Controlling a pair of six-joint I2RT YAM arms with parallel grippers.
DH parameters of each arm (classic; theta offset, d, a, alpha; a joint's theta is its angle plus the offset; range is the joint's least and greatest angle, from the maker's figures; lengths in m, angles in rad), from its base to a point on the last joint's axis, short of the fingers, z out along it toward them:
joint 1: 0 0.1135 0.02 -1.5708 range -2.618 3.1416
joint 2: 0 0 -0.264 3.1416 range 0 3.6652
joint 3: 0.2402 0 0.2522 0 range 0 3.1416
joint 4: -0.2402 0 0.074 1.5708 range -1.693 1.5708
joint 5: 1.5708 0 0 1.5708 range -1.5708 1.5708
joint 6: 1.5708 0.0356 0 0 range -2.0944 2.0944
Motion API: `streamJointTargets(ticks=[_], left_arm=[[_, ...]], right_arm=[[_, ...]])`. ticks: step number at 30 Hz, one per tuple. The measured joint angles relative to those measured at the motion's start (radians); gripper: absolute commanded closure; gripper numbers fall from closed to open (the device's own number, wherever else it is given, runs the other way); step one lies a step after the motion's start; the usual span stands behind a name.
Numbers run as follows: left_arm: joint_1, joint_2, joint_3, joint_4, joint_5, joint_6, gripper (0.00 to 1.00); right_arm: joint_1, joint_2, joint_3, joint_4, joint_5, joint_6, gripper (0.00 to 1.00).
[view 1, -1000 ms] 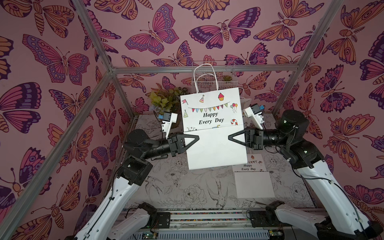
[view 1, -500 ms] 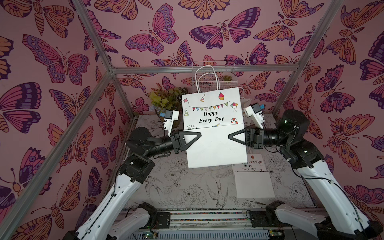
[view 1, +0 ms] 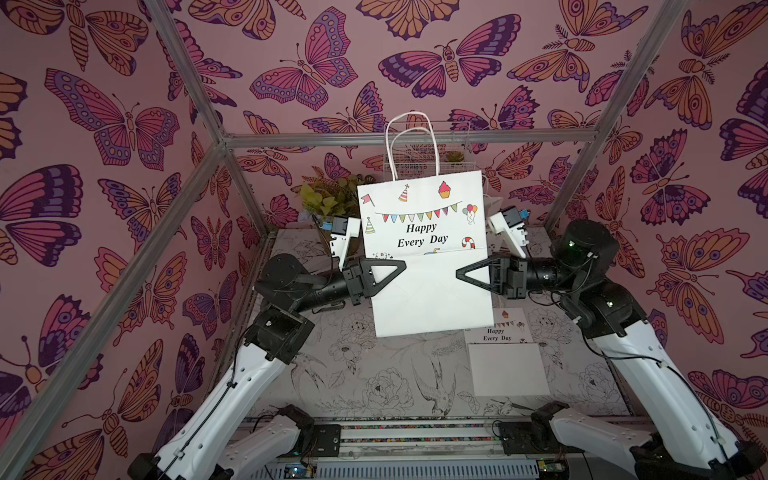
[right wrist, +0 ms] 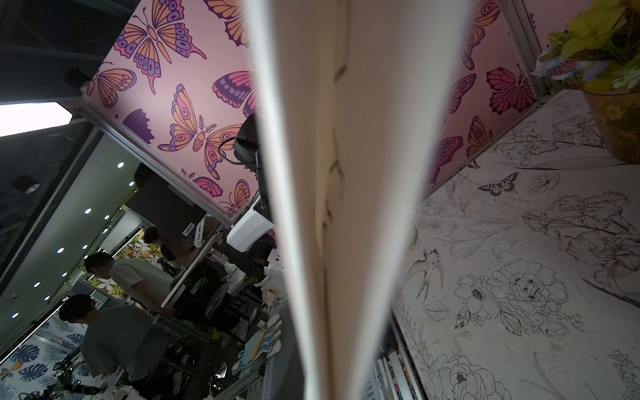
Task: Put away the paper bag
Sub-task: Press the paper bag.
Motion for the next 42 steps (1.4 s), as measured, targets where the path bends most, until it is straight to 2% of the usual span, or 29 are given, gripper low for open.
streamJointTargets(ticks=[2, 4, 6, 9, 12, 16, 19, 20, 24, 25, 28, 36, 37, 40, 42], left_arm=[[-0.001, 0.0, -0.001, 0.001, 0.0, -0.001, 1.0], [-0.002, 0.0, -0.003, 0.003, 0.0, -0.003, 1.0], [-0.002, -0.003, -0.011, 0.005, 0.0, -0.005, 1.0], [-0.002, -0.011, -0.024, 0.005, -0.001, -0.009, 1.0], [-0.002, -0.023, -0.031, 0.006, 0.0, -0.012, 1.0], [-0.002, -0.031, -0.032, 0.007, 0.0, -0.012, 1.0], [-0.002, -0.031, -0.033, 0.007, 0.0, -0.012, 1.0], [-0.002, -0.031, -0.033, 0.007, -0.001, -0.012, 0.97], [-0.002, -0.031, -0.033, 0.007, -0.005, -0.003, 0.71], [-0.002, -0.03, -0.033, 0.006, -0.008, 0.0, 0.68], [-0.002, -0.026, -0.034, 0.003, -0.014, -0.002, 0.66], [-0.002, -0.008, -0.034, 0.002, -0.027, 0.011, 0.7], [-0.002, -0.005, -0.034, 0.001, -0.028, 0.015, 0.73], [-0.001, 0.002, -0.037, 0.0, -0.031, 0.027, 0.96], [0.001, 0.008, -0.039, 0.0, -0.032, 0.034, 1.0]], right_arm=[[0.0, -0.003, 0.001, -0.002, 0.0, -0.001, 0.74], [0.0, -0.003, 0.006, -0.006, 0.0, -0.004, 0.66], [0.0, 0.0, 0.022, -0.011, 0.0, -0.007, 0.62], [0.0, 0.015, 0.064, -0.013, -0.001, -0.008, 0.61], [0.0, 0.034, 0.096, -0.006, -0.001, -0.007, 0.68], [0.0, 0.059, 0.11, 0.006, 0.003, -0.002, 0.89], [0.0, 0.065, 0.11, 0.006, 0.011, 0.005, 1.0], [0.0, 0.065, 0.11, 0.005, 0.013, 0.003, 1.0], [0.0, 0.06, 0.109, -0.014, 0.032, -0.017, 1.0], [0.0, 0.058, 0.106, -0.023, 0.04, -0.027, 1.0], [0.0, 0.048, 0.092, -0.04, 0.063, -0.042, 1.0], [0.0, 0.039, 0.053, -0.05, 0.121, -0.064, 1.0], [0.0, 0.039, 0.05, -0.053, 0.127, -0.069, 1.0], [0.0, 0.038, 0.045, -0.055, 0.142, -0.083, 0.98], [-0.001, 0.037, 0.045, -0.058, 0.148, -0.088, 0.91]])
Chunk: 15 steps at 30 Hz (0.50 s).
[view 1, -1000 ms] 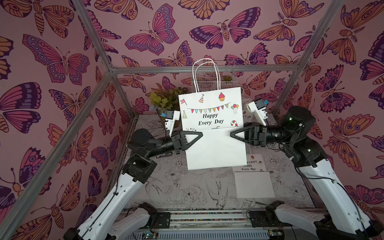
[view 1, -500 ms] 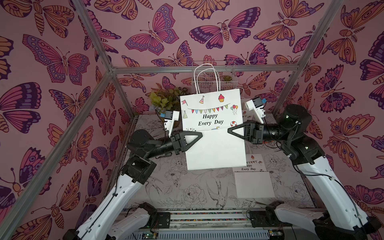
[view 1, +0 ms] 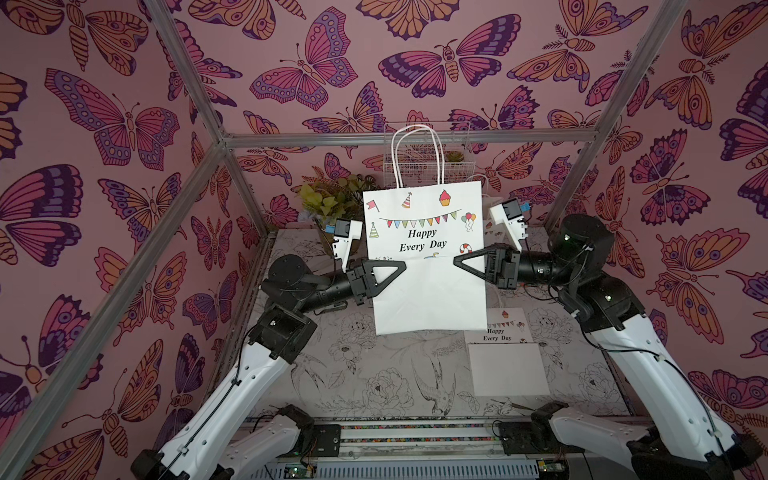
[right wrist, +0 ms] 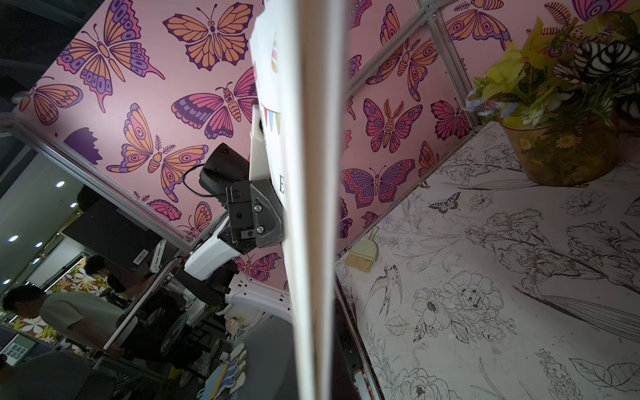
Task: Put away the paper bag
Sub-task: Press the paper bag.
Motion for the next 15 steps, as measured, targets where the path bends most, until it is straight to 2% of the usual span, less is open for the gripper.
streamJointTargets(ticks=[7, 9, 15], left_arm=[[-0.005, 0.019, -0.001, -0.008, -0.001, 0.014, 1.0], [-0.005, 0.019, -0.001, -0.009, -0.001, 0.017, 1.0], [-0.005, 0.009, -0.011, -0.01, -0.002, 0.019, 1.0]], right_arm=[[0.002, 0.005, -0.003, -0.007, 0.0, -0.007, 0.62], [0.002, 0.011, -0.003, -0.007, -0.01, -0.004, 0.62], [0.002, 0.02, -0.014, 0.026, -0.034, 0.023, 0.79]])
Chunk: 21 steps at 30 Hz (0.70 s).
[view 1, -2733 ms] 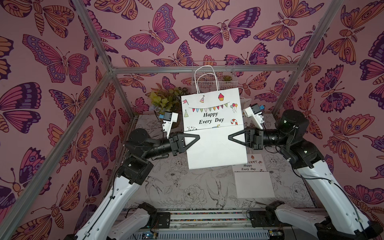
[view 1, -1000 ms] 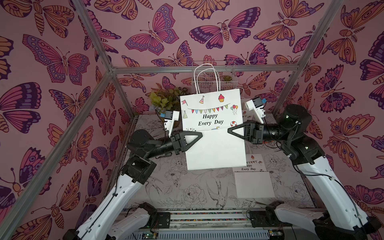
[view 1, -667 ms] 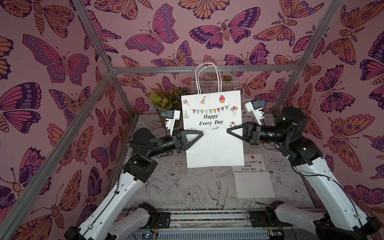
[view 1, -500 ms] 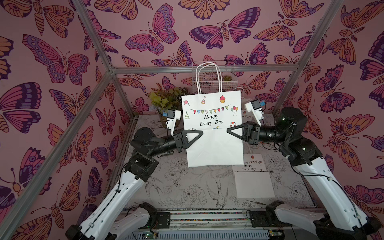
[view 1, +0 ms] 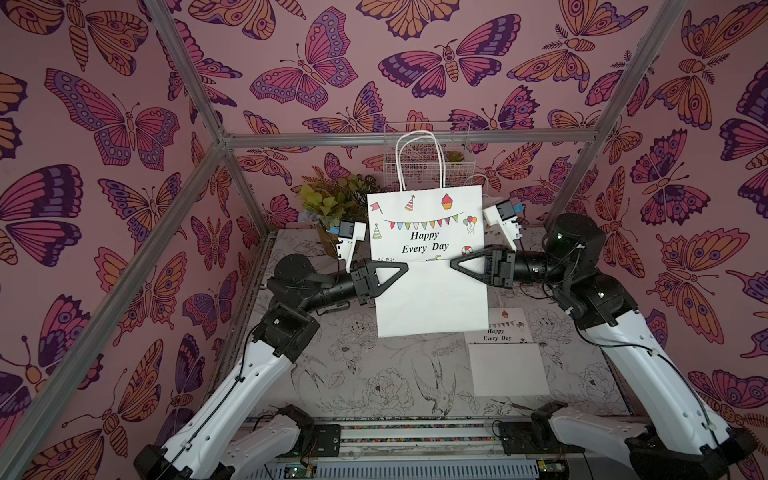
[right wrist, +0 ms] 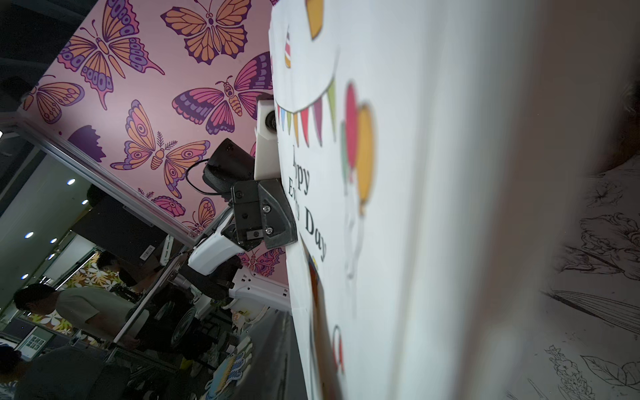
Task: Put away the paper bag
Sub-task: Press the paper bag.
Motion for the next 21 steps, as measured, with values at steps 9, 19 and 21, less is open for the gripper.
streamJointTargets(ticks=[9, 19, 21], left_arm=[[0.0, -0.031, -0.011, -0.018, -0.011, 0.007, 0.45], [0.0, -0.077, -0.024, -0.064, -0.113, 0.043, 0.45], [0.0, -0.085, -0.024, -0.069, -0.146, 0.056, 0.5]], right_arm=[[0.0, 0.003, -0.002, 0.037, -0.028, 0.045, 1.0], [0.001, -0.001, -0.002, 0.0, -0.041, 0.035, 1.0], [0.002, -0.006, -0.002, -0.003, -0.045, 0.035, 1.0]])
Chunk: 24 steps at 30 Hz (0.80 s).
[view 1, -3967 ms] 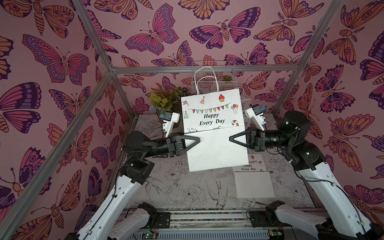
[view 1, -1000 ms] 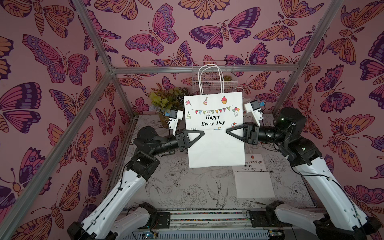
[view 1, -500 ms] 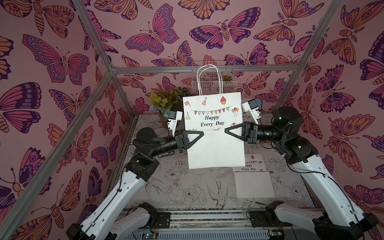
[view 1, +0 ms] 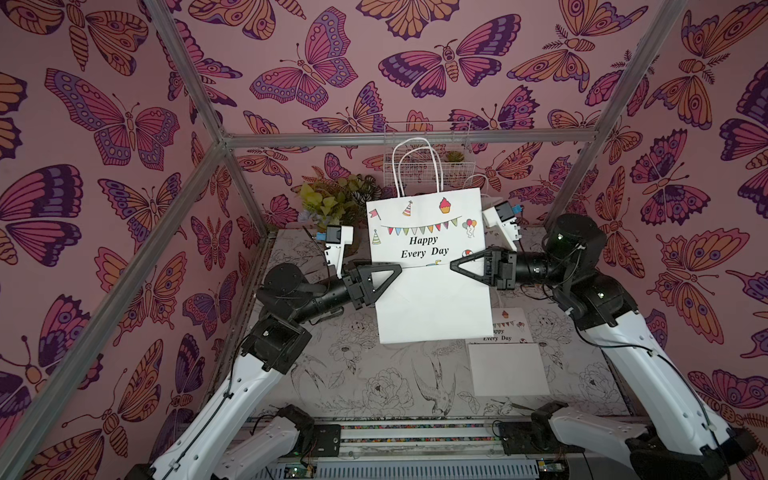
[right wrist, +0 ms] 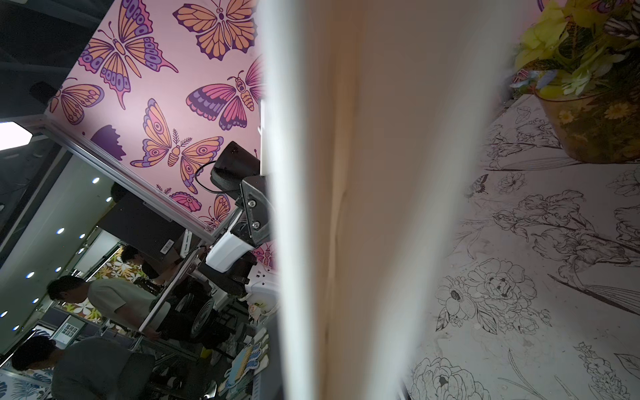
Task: Put away the paper bag
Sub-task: Press the paper bag.
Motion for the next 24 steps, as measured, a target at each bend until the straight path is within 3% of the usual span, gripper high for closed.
streamJointTargets(ticks=[2, 3, 6, 11, 14, 16, 21, 24], left_arm=[[0.0, -0.005, 0.001, -0.002, -0.032, 0.01, 0.57], [0.0, -0.005, 0.003, -0.002, -0.045, 0.014, 0.65], [0.0, -0.002, 0.006, -0.005, -0.071, 0.019, 1.0], [-0.005, 0.0, 0.007, -0.005, -0.074, 0.018, 1.0], [-0.008, 0.0, 0.007, -0.005, -0.077, 0.019, 0.69], [-0.006, 0.0, 0.008, -0.005, -0.09, 0.021, 0.59], [-0.002, 0.01, 0.046, -0.035, -0.114, 0.042, 0.61], [-0.002, 0.019, 0.082, -0.043, -0.129, 0.061, 0.78]], right_arm=[[0.001, -0.005, 0.0, -0.012, -0.005, -0.001, 1.0], [0.001, -0.008, 0.0, -0.019, -0.008, -0.001, 1.0], [0.002, -0.016, 0.0, -0.035, -0.01, -0.003, 1.0], [0.002, -0.033, -0.005, -0.05, -0.004, -0.013, 1.0], [0.002, -0.037, -0.01, -0.055, -0.002, -0.02, 1.0], [0.002, -0.04, -0.013, -0.066, -0.005, -0.024, 1.0], [0.004, -0.043, -0.015, -0.088, -0.01, -0.039, 1.0], [0.004, -0.044, -0.015, -0.108, -0.01, -0.055, 1.0]])
